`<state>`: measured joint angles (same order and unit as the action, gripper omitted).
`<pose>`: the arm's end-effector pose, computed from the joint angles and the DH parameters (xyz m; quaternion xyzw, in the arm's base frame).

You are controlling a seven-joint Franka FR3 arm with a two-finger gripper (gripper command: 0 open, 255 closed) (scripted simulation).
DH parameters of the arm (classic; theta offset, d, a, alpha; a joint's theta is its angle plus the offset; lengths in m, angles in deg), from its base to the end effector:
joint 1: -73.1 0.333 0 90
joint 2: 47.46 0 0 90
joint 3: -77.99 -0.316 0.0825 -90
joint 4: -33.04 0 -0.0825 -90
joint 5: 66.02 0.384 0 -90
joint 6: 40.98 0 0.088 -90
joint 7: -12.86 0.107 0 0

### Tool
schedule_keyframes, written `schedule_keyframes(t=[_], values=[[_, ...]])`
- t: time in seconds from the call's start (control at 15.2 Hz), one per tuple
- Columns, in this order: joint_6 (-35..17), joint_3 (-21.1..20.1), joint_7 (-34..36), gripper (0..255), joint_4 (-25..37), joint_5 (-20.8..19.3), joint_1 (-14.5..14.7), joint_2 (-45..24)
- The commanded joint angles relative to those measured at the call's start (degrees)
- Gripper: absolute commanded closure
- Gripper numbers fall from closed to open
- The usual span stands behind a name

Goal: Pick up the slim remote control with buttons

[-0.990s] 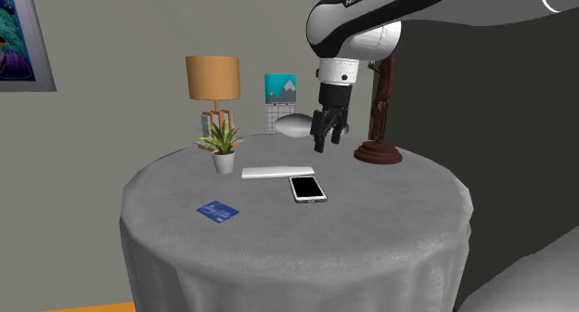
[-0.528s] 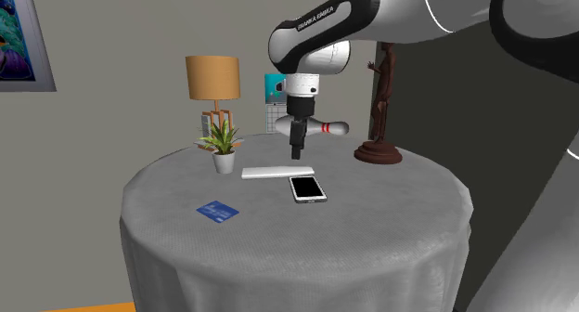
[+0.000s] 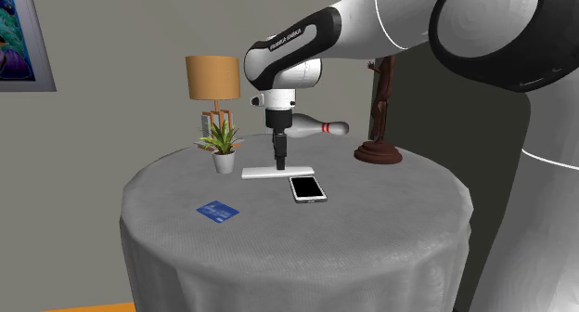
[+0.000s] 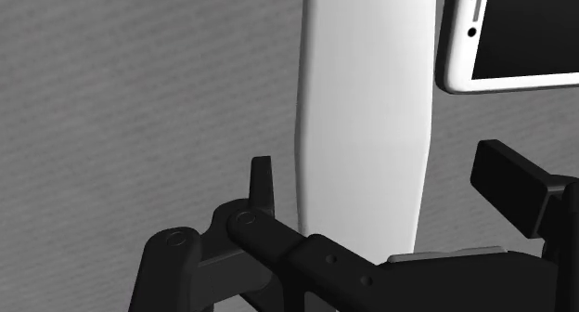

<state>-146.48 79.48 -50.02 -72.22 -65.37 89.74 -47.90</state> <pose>0.5447 0.1485 0.5166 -0.7779 -0.6283 -0.0006 0.0056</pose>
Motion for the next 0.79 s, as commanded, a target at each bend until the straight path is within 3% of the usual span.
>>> schedule_keyframes(t=[0.0,0.26,0.33,0.73], values=[[-1.54,-0.07,-0.07,0,-1.53,-0.01,0.07,0.0],[-3.48,-0.07,-0.09,0,-3.22,0.0,0.07,-0.26],[-3.42,-0.03,-0.17,255,-3.21,0.0,0.03,-0.21],[-3.39,-0.02,-0.19,255,-3.15,0.0,0.02,-0.24]])
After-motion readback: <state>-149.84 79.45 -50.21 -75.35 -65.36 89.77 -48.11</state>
